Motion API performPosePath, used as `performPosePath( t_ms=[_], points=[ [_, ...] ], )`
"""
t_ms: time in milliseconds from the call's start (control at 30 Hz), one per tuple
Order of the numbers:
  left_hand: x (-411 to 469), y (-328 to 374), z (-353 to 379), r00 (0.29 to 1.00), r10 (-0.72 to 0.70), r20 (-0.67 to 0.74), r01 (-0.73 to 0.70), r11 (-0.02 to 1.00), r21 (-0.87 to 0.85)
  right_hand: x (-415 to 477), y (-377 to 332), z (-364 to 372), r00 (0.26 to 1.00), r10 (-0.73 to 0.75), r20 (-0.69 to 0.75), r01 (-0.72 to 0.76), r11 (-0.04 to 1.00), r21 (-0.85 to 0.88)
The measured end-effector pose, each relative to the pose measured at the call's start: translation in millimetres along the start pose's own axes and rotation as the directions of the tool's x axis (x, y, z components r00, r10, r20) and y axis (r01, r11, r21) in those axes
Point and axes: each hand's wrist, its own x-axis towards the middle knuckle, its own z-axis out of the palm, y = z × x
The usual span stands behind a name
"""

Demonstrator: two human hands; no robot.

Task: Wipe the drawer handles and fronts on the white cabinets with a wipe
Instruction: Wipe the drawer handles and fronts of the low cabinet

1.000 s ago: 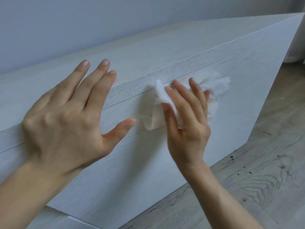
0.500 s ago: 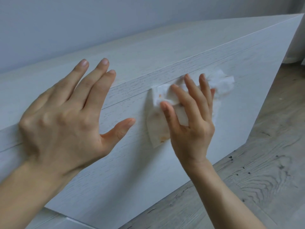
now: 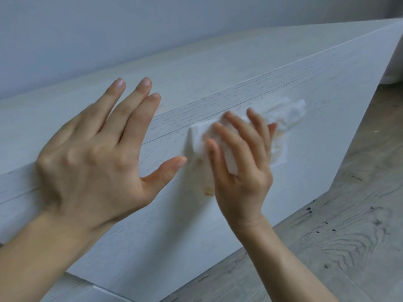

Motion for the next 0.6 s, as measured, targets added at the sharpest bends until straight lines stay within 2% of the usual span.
performPosePath(
  t_ms=[67, 200, 300, 433, 600],
  points=[
    [-0.4, 0.7, -0.1, 1.0, -0.001, -0.001, 0.001, 1.0, -0.001, 2.7, 11.5, -8.1, 0.999, -0.039, 0.026, 0.039, 0.999, 0.004],
    [0.0, 1.2, 0.7, 1.0, -0.005, -0.001, 0.005, 1.0, 0.0, 8.7, 22.4, -14.7, 0.998, -0.025, -0.05, 0.023, 0.999, -0.038],
    [0.5, 0.9, 0.7, 1.0, -0.008, 0.002, 0.008, 1.0, -0.021, 3.8, 11.9, -6.9, 0.998, -0.059, -0.02, 0.058, 0.997, -0.051],
    [-0.6, 0.3, -0.6, 1.0, -0.008, 0.01, 0.008, 1.0, -0.016, 21.4, 32.4, -21.1, 0.99, -0.139, 0.011, 0.139, 0.987, -0.077],
    [0.1, 0.7, -0.4, 1.0, -0.005, 0.01, 0.005, 1.0, 0.005, 2.8, 12.6, -4.6, 0.997, -0.081, -0.018, 0.08, 0.995, -0.064]
  ],
)
